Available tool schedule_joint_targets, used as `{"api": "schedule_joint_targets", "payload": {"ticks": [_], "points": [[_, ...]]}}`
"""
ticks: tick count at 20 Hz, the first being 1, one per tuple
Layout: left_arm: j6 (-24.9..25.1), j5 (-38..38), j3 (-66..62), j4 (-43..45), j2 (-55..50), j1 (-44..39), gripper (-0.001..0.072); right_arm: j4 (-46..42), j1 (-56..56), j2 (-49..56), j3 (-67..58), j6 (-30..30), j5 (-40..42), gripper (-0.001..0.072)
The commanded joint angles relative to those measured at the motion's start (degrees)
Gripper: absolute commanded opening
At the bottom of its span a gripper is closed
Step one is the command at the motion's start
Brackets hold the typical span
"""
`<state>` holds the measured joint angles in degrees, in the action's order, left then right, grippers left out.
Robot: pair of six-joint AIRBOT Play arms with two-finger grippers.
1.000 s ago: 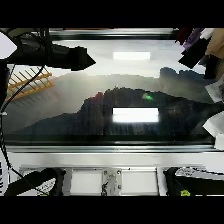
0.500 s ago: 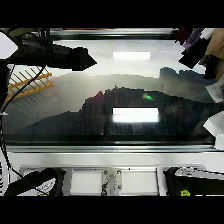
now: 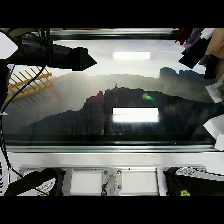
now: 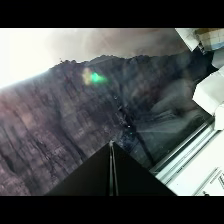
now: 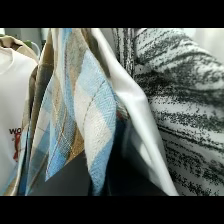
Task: Fold the clothes and pants, and hang the long-sleeved shirts on hangers.
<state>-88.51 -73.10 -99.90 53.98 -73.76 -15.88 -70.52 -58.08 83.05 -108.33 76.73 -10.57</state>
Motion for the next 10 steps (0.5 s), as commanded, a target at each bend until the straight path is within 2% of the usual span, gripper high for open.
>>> {"api": "schedule_joint_targets", "payload": {"ticks": [1, 7, 10], "points": [[0.0, 0.0, 0.0, 0.0, 0.0, 0.0, 0.0012, -0.3, -2.3, -1.5, -0.1, 0.1, -3.8, 0.0013], [0.0, 0.0, 0.0, 0.0, 0.0, 0.0, 0.0012, -3.5, -5.2, -4.1, 0.0, 0.3, -10.6, 0.0013], [0.0, 0.0, 0.0, 0.0, 0.0, 0.0, 0.0012, -12.6, -6.2, -6.0, 0.0, 8.5, -15.0, 0.0013]]}}
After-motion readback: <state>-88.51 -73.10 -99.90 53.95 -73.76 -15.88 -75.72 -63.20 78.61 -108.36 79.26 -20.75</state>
